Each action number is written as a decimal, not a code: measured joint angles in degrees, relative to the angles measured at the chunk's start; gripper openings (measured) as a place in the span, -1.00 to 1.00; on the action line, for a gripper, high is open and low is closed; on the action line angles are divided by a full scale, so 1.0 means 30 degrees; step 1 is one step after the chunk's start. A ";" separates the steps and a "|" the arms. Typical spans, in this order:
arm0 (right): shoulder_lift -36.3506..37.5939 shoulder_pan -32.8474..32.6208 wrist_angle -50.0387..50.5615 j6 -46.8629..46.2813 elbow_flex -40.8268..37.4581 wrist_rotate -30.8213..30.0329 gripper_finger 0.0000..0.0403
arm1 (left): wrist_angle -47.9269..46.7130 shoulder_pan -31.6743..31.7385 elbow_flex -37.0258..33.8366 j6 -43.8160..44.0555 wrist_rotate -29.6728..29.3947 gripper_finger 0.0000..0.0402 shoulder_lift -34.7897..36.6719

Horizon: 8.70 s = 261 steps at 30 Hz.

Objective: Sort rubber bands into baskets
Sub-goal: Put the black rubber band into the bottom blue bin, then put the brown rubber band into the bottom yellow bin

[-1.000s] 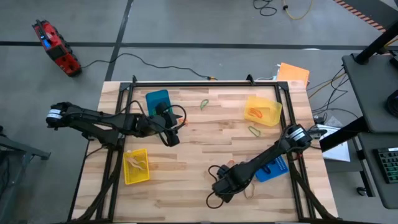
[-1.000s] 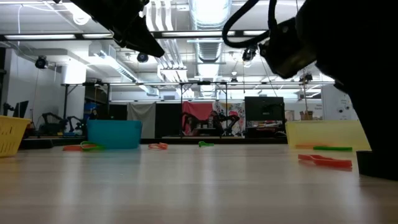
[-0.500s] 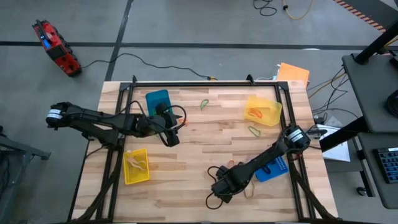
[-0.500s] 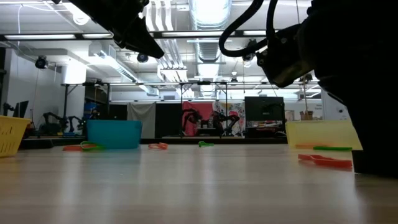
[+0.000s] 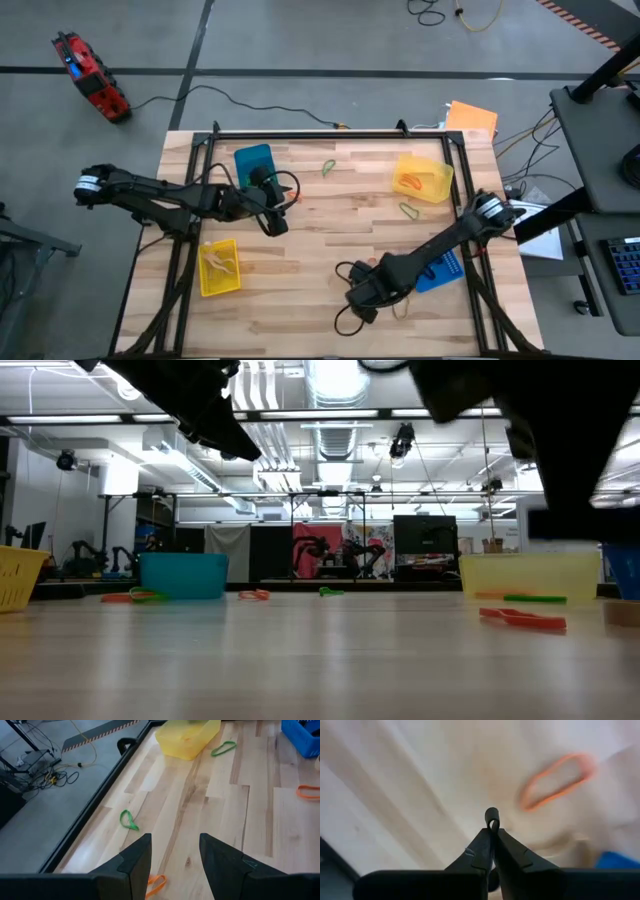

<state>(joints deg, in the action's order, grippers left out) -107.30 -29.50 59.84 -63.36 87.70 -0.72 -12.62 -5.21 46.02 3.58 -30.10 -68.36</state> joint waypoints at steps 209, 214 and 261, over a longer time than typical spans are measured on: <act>0.2338 0.1222 -0.5637 2.2865 0.4379 -0.3274 -0.96 | 1.3712 -0.6657 -0.0509 -0.0834 0.4002 -0.25 -0.7162; 0.2338 0.1224 -0.5945 2.3143 0.4379 -0.3369 -0.96 | 1.3898 -0.6666 -0.0384 -0.1121 0.4577 -0.27 -0.7162; 0.2608 0.2497 -0.3448 1.9475 0.1202 -0.5219 0.24 | -2.1826 -0.9595 0.5962 1.7631 0.8849 -1.00 -0.2881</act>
<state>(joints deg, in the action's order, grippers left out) -99.48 -22.01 49.49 -4.94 91.31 -16.38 -78.10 -34.00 63.90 56.47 -3.55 -77.00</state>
